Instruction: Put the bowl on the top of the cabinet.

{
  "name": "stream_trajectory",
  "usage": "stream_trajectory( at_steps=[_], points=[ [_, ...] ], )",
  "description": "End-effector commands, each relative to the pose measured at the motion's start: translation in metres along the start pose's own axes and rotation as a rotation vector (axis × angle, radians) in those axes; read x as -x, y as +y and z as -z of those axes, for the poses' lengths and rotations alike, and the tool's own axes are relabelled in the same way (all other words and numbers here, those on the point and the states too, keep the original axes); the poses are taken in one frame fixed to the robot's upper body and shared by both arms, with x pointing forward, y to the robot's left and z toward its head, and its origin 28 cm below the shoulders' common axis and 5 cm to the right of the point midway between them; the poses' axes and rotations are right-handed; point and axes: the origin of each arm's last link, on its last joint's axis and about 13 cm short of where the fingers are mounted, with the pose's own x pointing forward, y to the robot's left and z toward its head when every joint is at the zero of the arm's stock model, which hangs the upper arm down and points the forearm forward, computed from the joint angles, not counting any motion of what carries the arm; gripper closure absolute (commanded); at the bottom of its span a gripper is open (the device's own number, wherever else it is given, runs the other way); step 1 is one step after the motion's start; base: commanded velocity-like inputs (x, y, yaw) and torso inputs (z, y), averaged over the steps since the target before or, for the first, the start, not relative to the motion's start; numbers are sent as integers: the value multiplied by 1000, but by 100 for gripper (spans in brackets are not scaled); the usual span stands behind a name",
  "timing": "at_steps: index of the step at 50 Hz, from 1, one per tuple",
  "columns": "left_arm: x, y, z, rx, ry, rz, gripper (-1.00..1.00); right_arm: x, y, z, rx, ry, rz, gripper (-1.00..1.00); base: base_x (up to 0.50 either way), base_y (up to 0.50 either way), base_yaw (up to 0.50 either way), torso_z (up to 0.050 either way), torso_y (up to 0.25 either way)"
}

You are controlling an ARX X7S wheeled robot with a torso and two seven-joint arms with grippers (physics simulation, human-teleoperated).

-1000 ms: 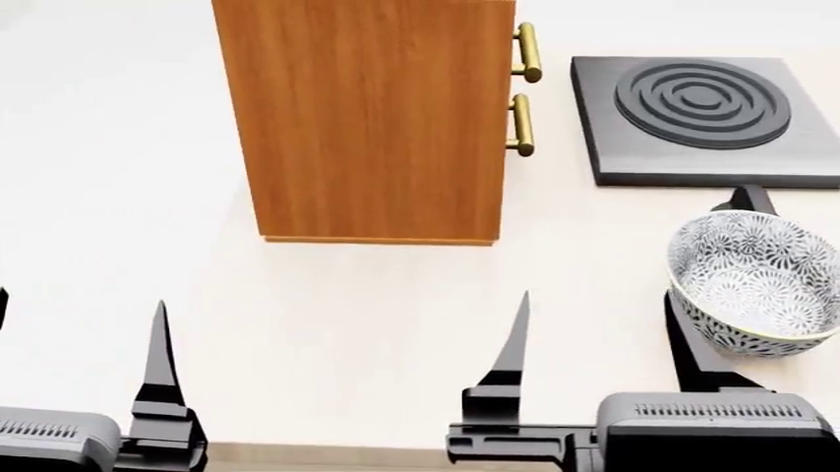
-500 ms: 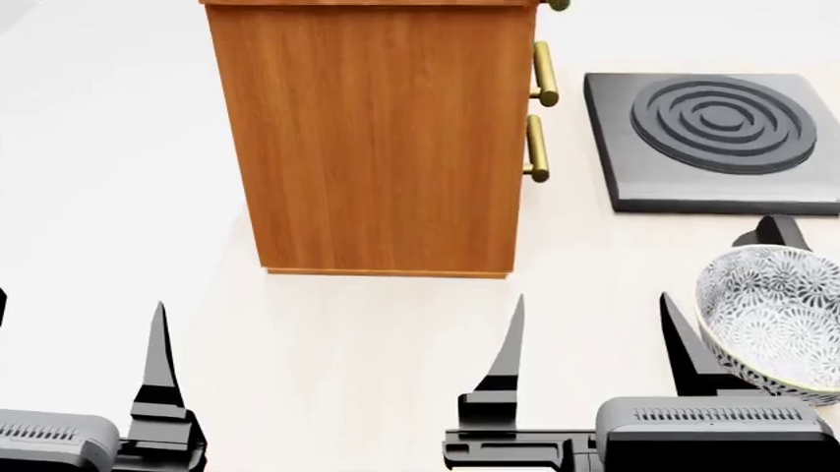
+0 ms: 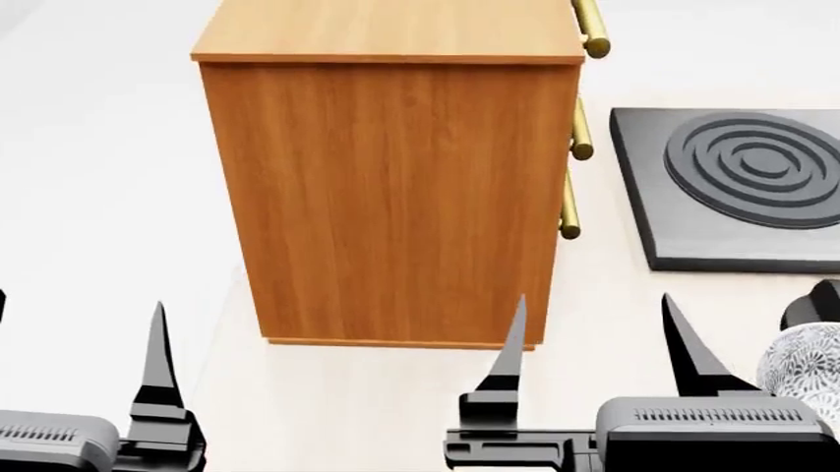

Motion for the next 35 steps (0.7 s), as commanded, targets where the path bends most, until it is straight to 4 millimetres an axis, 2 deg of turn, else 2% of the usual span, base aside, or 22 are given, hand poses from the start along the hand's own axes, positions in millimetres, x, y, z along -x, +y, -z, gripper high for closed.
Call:
stream_trajectory(
  at_steps=[1,6,21,29,32,35],
  points=[
    [0,-1,0,-1,-1,3,-100,0,0,1,4,5,2,-100,0,0,0,0,0],
    [0,-1,0,-1,-2,3,-100,0,0,1,2,7,1,-100,166,11,0,0,0],
    [0,-2,0,-1,1,6,-100,1,0,2,16,9,1,-100,365,21,0,0,0],
    [0,-2,1,-1,3,4,-100,-1,1,6,86,13,75,-100,0,0,0,0,2],
    [0,-2,0,0,1,5,-100,-2,1,7,139,11,156,-100,0,0,0,0,0],
    [0,-2,0,-1,1,6,-100,-2,1,6,124,16,146,-100,0,0,0,0,0]
  ],
)
